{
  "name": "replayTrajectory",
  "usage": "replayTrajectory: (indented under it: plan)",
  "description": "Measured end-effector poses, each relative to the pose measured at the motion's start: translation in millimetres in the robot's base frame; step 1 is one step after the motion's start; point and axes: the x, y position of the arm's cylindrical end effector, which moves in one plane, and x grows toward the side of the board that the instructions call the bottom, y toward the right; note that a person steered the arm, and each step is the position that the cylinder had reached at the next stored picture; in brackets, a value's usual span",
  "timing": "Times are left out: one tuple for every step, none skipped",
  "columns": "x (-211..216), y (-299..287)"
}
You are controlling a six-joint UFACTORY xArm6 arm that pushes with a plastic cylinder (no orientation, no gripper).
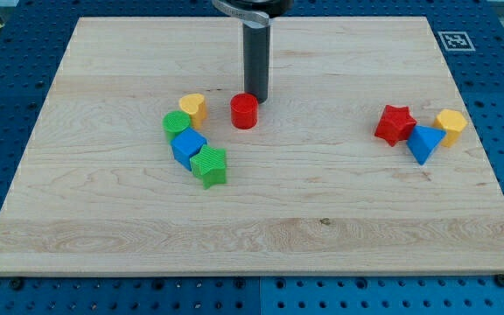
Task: Move the red circle towards the yellow heart
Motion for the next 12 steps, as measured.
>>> replayTrajectory:
  plan:
    - [-24.0,21.5]
    - [-13.5,66.2]
    - [24.5,87.9]
    - [34.6,81.0]
    - [34.5,45.3]
    - [34.5,44.0]
    - [40.0,66.2]
    - [57.8,71.1]
    - [71.4,66.2]
    - [71.4,40.0]
    - [70.2,28.5]
    - [62.8,19.9]
